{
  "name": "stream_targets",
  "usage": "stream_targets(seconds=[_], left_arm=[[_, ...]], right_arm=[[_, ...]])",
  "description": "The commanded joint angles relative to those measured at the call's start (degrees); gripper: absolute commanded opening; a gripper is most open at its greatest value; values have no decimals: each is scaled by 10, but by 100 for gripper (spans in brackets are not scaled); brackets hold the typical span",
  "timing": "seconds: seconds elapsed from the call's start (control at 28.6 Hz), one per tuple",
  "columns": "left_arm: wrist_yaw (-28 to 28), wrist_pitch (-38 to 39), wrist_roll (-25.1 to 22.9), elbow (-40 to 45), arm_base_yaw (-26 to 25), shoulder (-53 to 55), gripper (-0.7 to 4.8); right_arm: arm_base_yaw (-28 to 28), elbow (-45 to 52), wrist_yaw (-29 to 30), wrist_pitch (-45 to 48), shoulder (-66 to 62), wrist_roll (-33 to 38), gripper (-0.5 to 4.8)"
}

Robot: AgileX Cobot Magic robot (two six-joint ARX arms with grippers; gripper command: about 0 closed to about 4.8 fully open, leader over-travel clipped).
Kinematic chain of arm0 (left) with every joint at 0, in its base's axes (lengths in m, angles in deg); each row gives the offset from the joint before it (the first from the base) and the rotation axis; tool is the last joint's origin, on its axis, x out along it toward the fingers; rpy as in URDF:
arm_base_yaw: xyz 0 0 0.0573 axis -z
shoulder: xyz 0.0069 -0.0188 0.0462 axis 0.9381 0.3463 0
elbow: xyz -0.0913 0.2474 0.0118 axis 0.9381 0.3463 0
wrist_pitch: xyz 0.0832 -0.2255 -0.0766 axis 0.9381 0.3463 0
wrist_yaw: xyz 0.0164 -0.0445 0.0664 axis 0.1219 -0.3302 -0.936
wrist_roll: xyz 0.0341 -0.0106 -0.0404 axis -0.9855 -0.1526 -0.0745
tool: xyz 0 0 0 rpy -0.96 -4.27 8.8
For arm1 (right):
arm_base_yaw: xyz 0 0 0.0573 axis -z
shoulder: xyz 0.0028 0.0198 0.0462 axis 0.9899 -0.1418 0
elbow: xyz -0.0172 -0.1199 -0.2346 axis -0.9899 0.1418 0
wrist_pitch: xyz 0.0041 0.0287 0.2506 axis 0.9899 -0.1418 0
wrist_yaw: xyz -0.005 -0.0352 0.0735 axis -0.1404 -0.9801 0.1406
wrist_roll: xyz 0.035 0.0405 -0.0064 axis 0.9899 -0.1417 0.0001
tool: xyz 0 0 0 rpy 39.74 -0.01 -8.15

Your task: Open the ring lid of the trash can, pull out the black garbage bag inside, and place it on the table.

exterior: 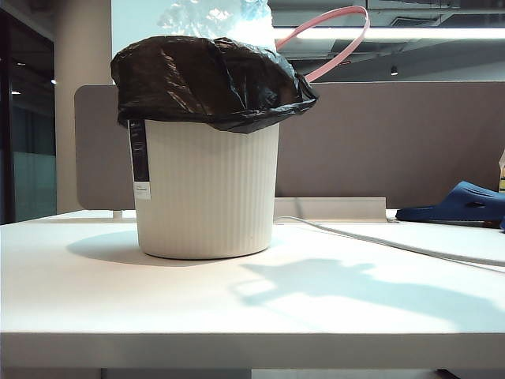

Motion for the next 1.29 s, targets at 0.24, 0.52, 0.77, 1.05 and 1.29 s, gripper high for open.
stream_targets(seconds=[0.24, 0.52, 0.77, 1.05, 1.29], left_arm=[[28, -290, 107, 40, 0, 192, 341], [63, -396, 123, -17, 0, 395, 341], [82, -439, 158, -87, 0, 534, 342], [124, -459, 193, -165, 0, 661, 341], [149, -471, 219, -220, 0, 741, 341]], right_arm=[[-1, -2, 37, 18, 2, 10, 4], [-1, -2, 70, 14, 2, 12, 4], [-1, -2, 64, 12, -4, 21, 23], [0, -2, 33, 15, -32, 31, 68], [0, -2, 28, 32, -70, 33, 69]])
